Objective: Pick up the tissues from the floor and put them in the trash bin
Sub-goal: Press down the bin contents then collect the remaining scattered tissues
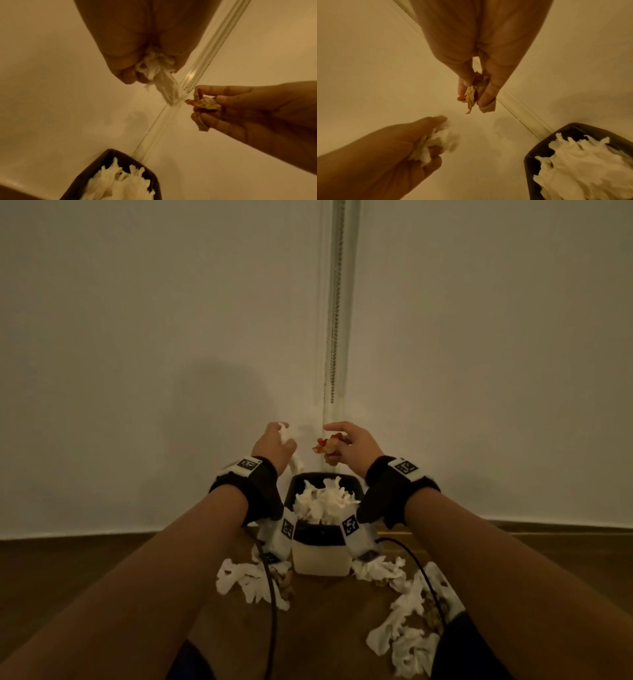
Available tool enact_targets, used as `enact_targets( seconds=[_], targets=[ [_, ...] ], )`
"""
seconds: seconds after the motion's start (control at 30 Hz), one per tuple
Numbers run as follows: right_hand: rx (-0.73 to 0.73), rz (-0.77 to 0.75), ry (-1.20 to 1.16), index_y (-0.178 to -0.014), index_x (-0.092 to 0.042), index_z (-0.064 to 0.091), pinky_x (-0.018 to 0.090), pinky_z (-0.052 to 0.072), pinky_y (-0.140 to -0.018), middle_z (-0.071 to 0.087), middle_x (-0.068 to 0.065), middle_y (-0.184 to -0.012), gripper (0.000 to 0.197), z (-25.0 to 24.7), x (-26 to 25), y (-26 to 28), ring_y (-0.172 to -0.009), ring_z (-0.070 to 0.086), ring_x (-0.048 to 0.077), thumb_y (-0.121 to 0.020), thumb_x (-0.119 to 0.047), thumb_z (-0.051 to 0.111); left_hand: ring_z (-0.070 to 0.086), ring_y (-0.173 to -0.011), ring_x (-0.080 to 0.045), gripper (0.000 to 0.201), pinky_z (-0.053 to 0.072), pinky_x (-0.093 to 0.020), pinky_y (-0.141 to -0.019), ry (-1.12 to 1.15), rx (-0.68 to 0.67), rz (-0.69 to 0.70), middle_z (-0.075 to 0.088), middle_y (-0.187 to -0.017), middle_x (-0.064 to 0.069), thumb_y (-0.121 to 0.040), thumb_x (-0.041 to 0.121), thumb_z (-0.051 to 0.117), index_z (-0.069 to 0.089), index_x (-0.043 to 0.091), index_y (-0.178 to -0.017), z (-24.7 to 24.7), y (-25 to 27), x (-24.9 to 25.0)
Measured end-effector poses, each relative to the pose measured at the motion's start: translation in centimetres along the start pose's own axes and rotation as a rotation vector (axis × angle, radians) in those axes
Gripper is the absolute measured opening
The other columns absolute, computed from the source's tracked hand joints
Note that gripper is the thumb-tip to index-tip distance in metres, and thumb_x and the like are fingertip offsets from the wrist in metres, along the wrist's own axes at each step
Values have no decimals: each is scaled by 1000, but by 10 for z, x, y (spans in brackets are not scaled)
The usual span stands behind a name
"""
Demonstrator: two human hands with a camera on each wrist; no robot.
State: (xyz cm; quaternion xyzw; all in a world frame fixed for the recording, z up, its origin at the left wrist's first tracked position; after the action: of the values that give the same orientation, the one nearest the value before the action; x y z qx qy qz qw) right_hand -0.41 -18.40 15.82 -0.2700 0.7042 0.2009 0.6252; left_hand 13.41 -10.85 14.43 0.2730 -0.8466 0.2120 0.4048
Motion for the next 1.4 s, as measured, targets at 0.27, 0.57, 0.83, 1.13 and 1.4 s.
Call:
enact_targets(
  seconds=[0.27,0.57,0.83,1.13,1.4],
  targets=[
    [124,109,-111,-116,9,53,43,53,-83,58,30,-113,29,-43,7,16,-81,61,32,-87,7,57,57,-71,-19,35,46,-22,-56,468,-46,-28,56,-94,-16,-96,-2,28,61,0,-88,25,4,12],
    [295,131,-132,-94,0,58,40,59,-64,64,21,-91,8,-82,34,7,-65,65,30,-87,5,58,44,-52,-19,55,34,-26,-47,418,113,-35,55,-74,-8,-100,44,22,58,14,-71,49,1,23],
    [353,76,-45,-95,-4,65,35,57,-77,70,14,-89,14,-91,38,-2,-80,69,28,-82,0,65,51,-105,-32,54,42,-32,-99,213,11,-29,36,-131,-18,-86,-15,25,54,10,-123,68,1,33],
    [400,25,-27,-92,-6,61,18,51,-44,66,9,-73,16,-84,32,-2,-51,62,11,-86,8,55,50,-106,-19,33,38,-22,-93,172,50,118,47,-118,-6,-90,-1,48,56,17,-116,60,15,31],
    [353,212,-190,-79,-12,55,10,43,-53,58,-1,-83,21,-71,39,-8,-72,59,10,-91,0,43,53,-111,-23,31,38,-22,-88,69,21,125,57,-120,-9,-89,0,50,60,13,-115,57,16,12]
  ],
)
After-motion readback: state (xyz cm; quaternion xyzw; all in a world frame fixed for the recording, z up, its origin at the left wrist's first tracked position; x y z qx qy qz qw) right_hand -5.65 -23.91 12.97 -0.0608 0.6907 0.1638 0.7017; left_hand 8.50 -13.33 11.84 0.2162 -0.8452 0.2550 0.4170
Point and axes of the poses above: each hand's wrist, its own y-axis away from the middle knuckle, its own z-axis out of the palm, x = y × z, the point moved 2 cm from there along -y, towards the middle knuckle
